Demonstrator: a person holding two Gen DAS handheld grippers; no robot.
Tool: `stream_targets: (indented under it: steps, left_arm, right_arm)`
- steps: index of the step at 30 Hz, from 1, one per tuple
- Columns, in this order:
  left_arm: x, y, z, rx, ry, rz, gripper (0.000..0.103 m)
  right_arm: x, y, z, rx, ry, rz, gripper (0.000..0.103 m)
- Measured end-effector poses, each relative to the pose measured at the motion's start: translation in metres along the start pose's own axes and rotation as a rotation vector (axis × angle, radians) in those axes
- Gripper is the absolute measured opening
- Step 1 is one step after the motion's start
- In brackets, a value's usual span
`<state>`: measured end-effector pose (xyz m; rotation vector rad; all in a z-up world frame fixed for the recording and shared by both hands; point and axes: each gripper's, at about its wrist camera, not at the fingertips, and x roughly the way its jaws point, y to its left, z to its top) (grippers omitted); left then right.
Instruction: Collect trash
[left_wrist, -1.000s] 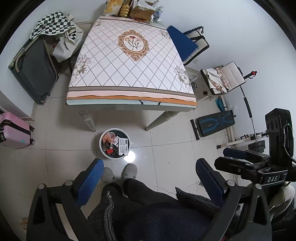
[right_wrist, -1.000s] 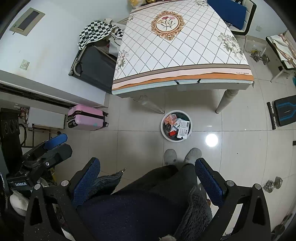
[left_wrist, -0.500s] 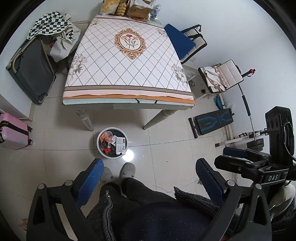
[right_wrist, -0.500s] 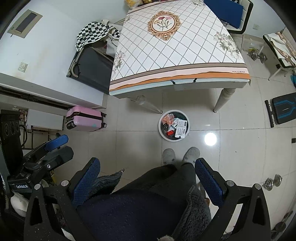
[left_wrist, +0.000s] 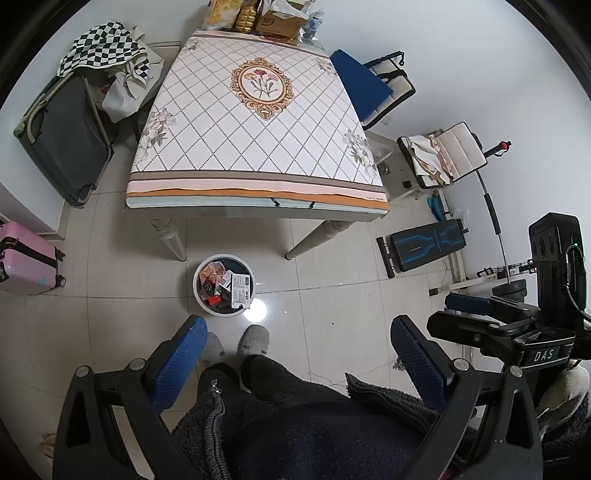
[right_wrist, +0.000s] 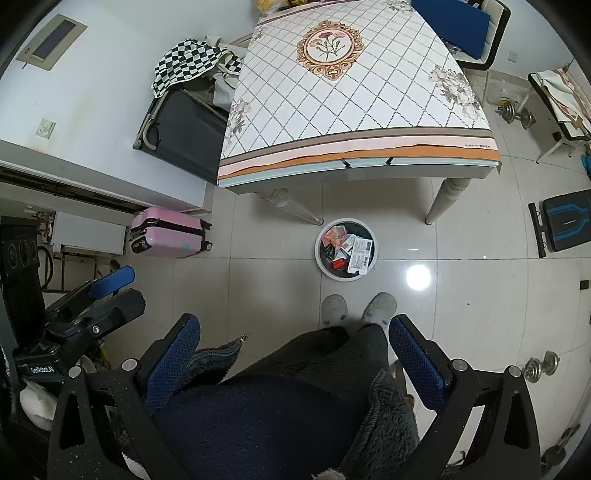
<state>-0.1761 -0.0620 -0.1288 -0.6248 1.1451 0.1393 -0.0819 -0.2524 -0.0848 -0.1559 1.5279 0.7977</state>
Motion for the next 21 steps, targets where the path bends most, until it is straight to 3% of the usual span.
stream_targets:
  steps: [21]
  left_arm:
    - [-0.0074,-0.0002,0.0028,-0.009,-0.022,0.018,0.102]
  right_arm:
    - [-0.0013,-0.0010,0.0005,-0.018,0.003,0.004,0.103]
